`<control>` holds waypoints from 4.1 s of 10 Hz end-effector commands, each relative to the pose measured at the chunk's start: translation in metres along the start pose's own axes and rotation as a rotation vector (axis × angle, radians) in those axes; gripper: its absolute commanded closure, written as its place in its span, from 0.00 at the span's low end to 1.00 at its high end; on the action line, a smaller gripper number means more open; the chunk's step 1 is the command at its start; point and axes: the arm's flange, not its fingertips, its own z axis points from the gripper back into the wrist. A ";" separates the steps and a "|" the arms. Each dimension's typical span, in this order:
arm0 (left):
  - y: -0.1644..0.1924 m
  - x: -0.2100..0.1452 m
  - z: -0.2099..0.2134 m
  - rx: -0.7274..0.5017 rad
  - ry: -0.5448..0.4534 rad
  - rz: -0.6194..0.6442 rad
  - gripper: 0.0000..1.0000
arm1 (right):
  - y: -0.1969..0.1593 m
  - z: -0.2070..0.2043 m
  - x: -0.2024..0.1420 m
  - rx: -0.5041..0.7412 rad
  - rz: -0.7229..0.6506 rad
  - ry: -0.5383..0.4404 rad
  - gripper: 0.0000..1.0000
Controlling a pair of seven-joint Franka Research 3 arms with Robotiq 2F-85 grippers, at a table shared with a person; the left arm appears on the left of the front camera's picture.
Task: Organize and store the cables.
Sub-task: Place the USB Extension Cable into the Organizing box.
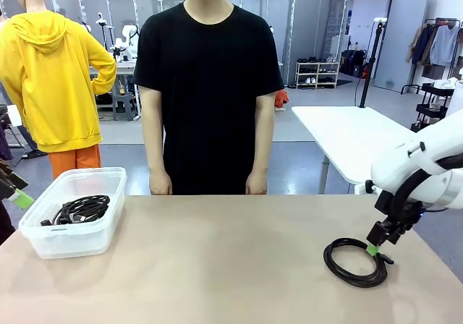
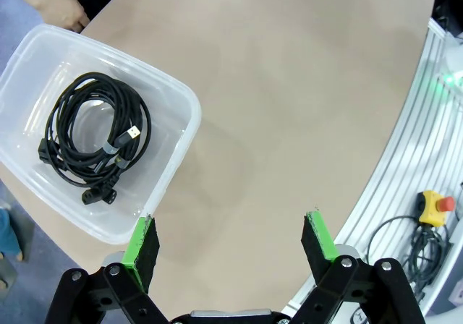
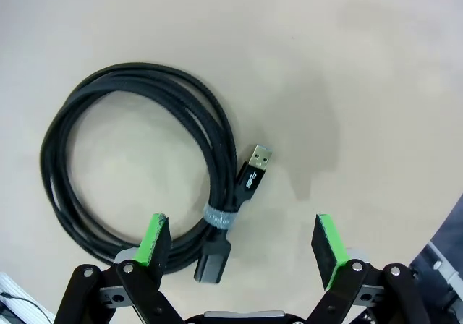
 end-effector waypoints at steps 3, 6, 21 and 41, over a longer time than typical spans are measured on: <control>0.000 0.003 0.004 -0.005 0.019 0.013 0.00 | 0.007 -0.018 0.015 -0.073 -0.063 0.075 0.01; 0.000 0.003 0.004 -0.005 0.019 0.013 0.00 | 0.022 -0.018 0.013 -0.175 -0.070 0.089 0.98; 0.000 0.003 0.004 -0.005 0.019 0.013 0.00 | 0.128 0.086 0.073 0.007 -0.306 -0.084 1.00; 0.000 0.003 0.004 -0.005 0.019 0.013 0.00 | 0.320 -0.036 0.141 0.276 -0.428 -0.074 0.86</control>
